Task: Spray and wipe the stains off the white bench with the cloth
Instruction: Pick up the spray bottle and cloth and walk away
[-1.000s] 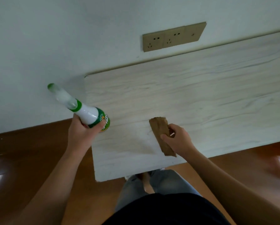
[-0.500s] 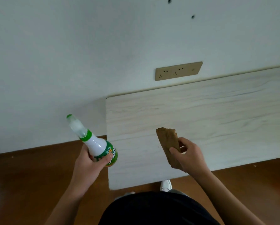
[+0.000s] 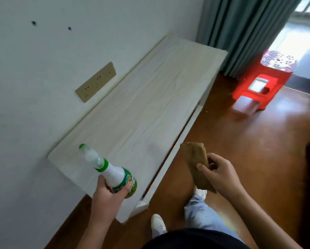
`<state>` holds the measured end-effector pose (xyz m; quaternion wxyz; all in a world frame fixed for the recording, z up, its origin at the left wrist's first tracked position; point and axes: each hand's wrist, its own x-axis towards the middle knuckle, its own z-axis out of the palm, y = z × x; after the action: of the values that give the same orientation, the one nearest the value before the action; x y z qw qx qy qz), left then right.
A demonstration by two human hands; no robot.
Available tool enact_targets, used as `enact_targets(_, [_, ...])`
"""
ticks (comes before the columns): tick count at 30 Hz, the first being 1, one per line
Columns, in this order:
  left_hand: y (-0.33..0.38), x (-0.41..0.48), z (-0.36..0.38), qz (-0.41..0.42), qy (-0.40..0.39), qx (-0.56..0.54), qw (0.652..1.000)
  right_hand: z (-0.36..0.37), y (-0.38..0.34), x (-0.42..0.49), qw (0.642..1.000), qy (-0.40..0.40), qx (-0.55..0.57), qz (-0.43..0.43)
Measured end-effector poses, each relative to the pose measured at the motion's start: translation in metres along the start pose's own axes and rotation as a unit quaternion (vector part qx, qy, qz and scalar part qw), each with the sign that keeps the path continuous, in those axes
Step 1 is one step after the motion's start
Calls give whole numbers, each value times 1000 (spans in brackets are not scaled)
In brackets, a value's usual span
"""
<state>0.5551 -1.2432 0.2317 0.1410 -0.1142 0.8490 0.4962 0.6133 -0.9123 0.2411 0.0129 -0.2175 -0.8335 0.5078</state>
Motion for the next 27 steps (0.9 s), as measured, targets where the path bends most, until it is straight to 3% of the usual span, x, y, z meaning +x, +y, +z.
enact_targets(7, [65, -14, 107, 116, -167, 79, 976, -91, 86, -90, 981, 158, 59, 95])
enact_targets(11, [95, -34, 176, 149, -223, 105, 958, -139, 139, -129, 962, 218, 58, 153])
enact_targets(18, [121, -65, 275, 143, -247, 104, 953, -227, 191, -142, 952, 238, 65, 181])
enact_targets(27, [158, -40, 330, 115, -217, 127, 961, -303, 201, -55, 955, 234, 70, 166])
